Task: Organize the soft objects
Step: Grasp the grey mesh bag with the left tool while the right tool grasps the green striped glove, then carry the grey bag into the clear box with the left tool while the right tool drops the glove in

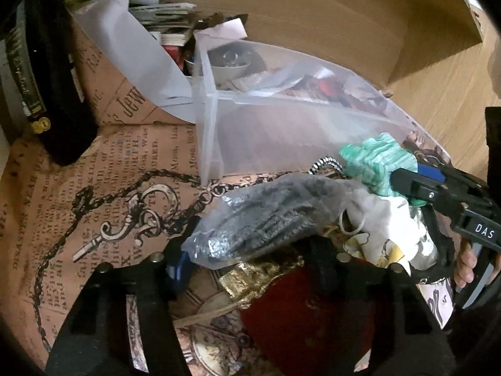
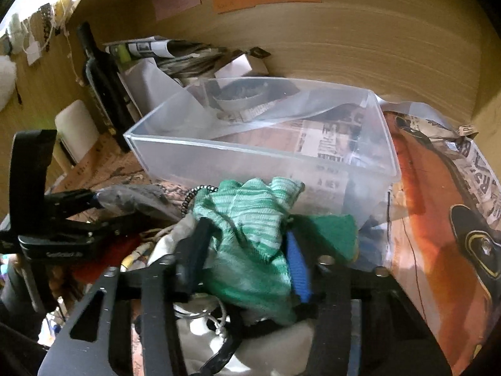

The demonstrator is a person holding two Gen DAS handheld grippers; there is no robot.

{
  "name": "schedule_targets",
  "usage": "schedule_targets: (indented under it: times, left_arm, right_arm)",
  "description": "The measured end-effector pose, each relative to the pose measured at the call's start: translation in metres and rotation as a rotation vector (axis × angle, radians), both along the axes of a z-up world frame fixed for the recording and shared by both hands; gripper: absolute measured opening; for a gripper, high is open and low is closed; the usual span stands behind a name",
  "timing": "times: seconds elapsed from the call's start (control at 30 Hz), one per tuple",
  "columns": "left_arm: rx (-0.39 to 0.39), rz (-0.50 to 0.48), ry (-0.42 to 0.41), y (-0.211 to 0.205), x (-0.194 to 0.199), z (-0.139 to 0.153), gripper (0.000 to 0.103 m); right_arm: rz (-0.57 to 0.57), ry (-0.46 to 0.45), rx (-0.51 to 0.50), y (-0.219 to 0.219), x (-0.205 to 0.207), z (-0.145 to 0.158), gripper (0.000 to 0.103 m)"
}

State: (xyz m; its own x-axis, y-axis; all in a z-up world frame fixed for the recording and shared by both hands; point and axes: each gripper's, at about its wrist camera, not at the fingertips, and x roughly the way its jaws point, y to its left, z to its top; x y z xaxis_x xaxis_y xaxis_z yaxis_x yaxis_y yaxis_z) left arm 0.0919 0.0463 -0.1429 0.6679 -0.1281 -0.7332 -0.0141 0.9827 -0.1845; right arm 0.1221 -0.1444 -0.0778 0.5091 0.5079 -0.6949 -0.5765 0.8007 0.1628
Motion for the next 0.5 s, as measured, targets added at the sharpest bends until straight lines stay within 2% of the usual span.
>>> schedule_targets:
  times: [0.07,0.17,0.37,0.5]
  left_arm:
    - [0.01,0.008,-0.023,0.001,-0.005,0.002,0.05]
    - [0.026,0.018,-0.05,-0.001,-0.009,0.009,0.046]
    - [0.033,0.029,-0.103,-0.003,-0.023,0.032,0.041]
    - [0.036,0.035,-0.178,-0.006,-0.038,0.054,0.036]
  right_arm:
    - [0.002,-0.023,0.013,-0.001,-0.003,0.002,0.027]
    - [0.003,-0.052,0.024,-0.002,-0.007,0.007,0.023]
    - [-0.01,-0.12,0.056,-0.008,-0.016,0.026,0.021]
    - [-0.028,-0.165,0.088,-0.013,-0.019,0.039,0.021]
